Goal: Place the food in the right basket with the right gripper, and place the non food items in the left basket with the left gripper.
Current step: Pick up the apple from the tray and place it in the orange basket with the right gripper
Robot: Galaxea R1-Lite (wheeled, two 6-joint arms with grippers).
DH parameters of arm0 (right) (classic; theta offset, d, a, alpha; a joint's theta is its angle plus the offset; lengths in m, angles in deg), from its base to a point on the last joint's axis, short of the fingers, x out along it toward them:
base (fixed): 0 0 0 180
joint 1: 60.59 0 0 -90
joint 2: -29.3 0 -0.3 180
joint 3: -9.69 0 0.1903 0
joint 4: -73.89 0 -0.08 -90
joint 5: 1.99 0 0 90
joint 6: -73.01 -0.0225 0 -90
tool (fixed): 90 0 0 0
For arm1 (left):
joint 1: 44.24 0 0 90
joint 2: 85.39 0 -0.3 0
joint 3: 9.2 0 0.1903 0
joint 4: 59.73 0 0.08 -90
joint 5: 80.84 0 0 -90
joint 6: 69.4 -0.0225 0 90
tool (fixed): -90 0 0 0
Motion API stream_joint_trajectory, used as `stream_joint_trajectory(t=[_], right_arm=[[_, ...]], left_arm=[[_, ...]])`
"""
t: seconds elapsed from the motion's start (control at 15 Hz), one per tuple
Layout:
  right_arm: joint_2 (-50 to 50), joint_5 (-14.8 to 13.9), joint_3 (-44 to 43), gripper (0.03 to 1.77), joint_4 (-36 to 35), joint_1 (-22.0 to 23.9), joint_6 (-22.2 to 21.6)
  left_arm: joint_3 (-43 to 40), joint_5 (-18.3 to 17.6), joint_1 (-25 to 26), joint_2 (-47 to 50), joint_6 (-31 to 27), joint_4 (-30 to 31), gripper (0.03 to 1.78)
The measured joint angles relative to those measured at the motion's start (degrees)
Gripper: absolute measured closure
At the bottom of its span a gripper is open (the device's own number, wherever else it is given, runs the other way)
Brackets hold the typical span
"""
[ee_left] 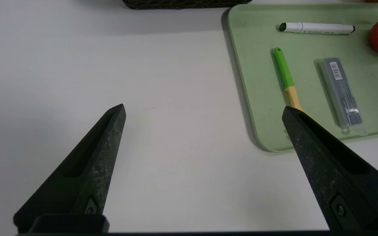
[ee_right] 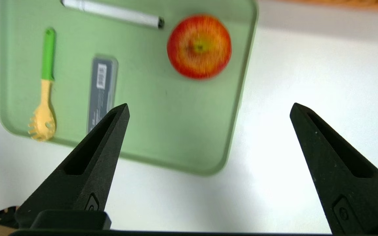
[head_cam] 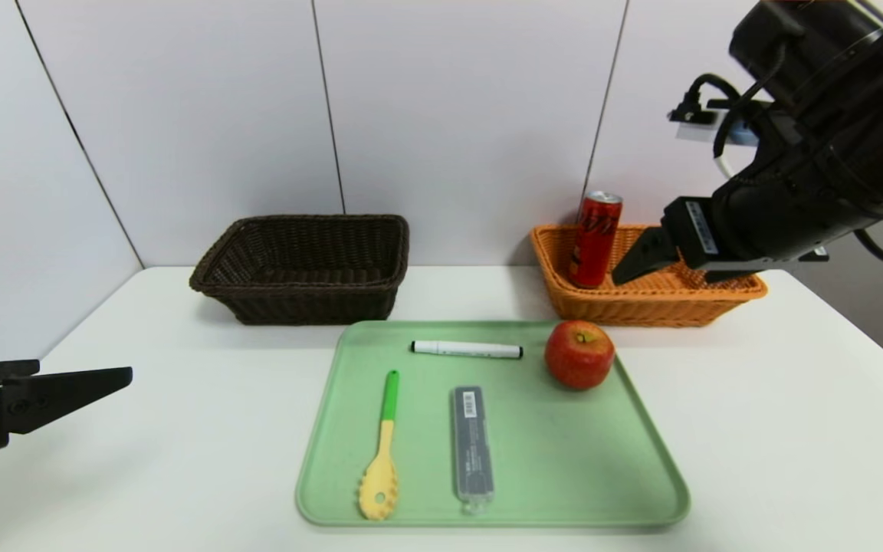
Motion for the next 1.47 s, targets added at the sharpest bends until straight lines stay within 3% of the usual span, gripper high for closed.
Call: stream_joint_trajectory(t=[0.53,1.47], right_arm=[[-8.2,-0.4,-0.4,0.11,-1.4,-1.3,-9.2],[-19.4,-0.5,-0.4,0.1,-4.4,-0.5,-11.6]], left_arm=[[0.2,-0.1,0.0,0.0,0.1,-0.6,0.12],[0.4,-0.2,-1.2,-0.8,0.2,-0.6,0.12]])
